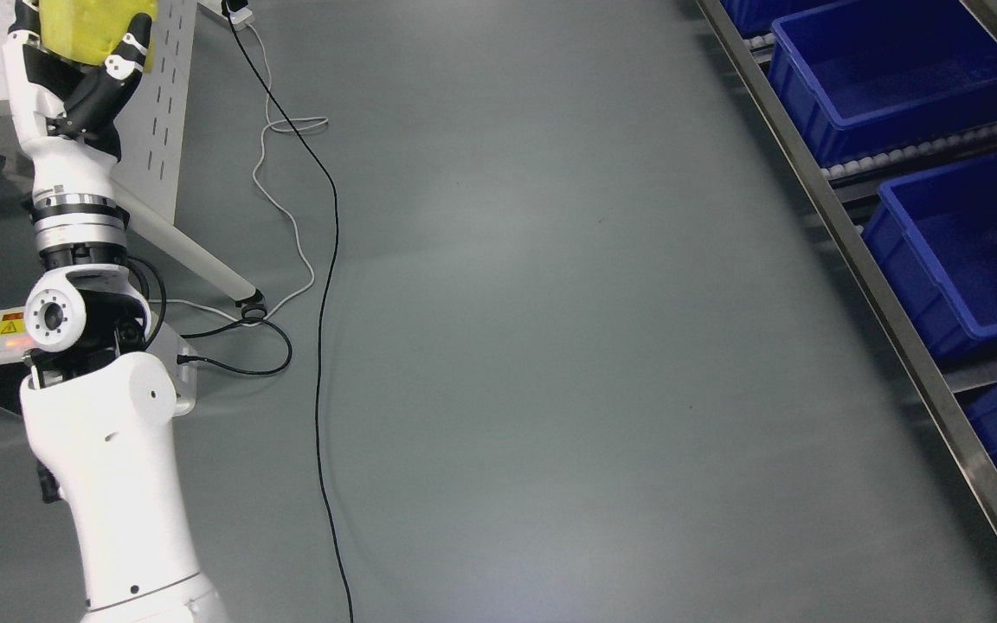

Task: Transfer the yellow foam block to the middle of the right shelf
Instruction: 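Hold the cube raised in the left hand while turning toward the blue bins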

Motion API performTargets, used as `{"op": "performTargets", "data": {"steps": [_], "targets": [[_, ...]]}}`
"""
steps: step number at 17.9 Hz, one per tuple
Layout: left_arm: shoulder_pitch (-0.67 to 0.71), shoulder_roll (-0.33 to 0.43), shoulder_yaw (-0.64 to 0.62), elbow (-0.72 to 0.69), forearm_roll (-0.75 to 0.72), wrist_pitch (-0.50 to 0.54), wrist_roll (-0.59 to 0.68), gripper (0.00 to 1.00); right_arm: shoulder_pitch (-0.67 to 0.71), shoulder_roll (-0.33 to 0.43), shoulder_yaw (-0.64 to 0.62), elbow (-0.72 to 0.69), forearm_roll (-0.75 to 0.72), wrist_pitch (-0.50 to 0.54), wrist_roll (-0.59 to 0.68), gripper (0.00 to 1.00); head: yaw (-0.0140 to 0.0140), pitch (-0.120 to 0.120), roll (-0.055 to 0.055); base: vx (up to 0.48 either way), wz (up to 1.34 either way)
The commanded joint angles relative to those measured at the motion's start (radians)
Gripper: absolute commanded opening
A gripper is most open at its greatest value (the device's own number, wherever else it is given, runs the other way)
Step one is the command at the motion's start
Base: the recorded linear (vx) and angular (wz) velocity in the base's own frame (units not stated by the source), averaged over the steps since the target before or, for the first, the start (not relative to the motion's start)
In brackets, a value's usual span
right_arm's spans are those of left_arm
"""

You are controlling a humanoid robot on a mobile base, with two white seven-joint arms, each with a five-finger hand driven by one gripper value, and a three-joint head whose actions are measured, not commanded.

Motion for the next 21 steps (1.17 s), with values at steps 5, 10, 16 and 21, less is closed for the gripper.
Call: {"op": "performTargets", "data": {"steps": [5, 10, 16, 21], "targets": [[0.001, 0.015, 0.033, -0.034, 0.002, 0.002, -0.004, 0.45, 0.002, -0.017, 0.000, -0.017, 0.005, 0.001, 0.001, 1.00, 0.0000, 0.000, 0.000, 0.302, -0.05], [0.003, 0.015, 0.028, -0.045, 0.002, 0.000, -0.006, 0.45, 0.002, -0.017, 0.000, -0.017, 0.003, 0.001, 0.001, 1.00, 0.0000, 0.000, 0.000, 0.463, -0.33], [0.009, 0.015, 0.022, -0.053, 0.002, 0.002, -0.007, 0.45, 0.002, -0.017, 0.000, -0.017, 0.003, 0.001, 0.001, 1.00, 0.0000, 0.000, 0.000, 0.539, -0.32], [0.010, 0.015, -0.012, -0.123, 0.002, 0.003, -0.039, 0.45, 0.002, -0.017, -0.002, -0.017, 0.003, 0.001, 0.001, 1.00, 0.0000, 0.000, 0.000, 0.581, -0.16]]}}
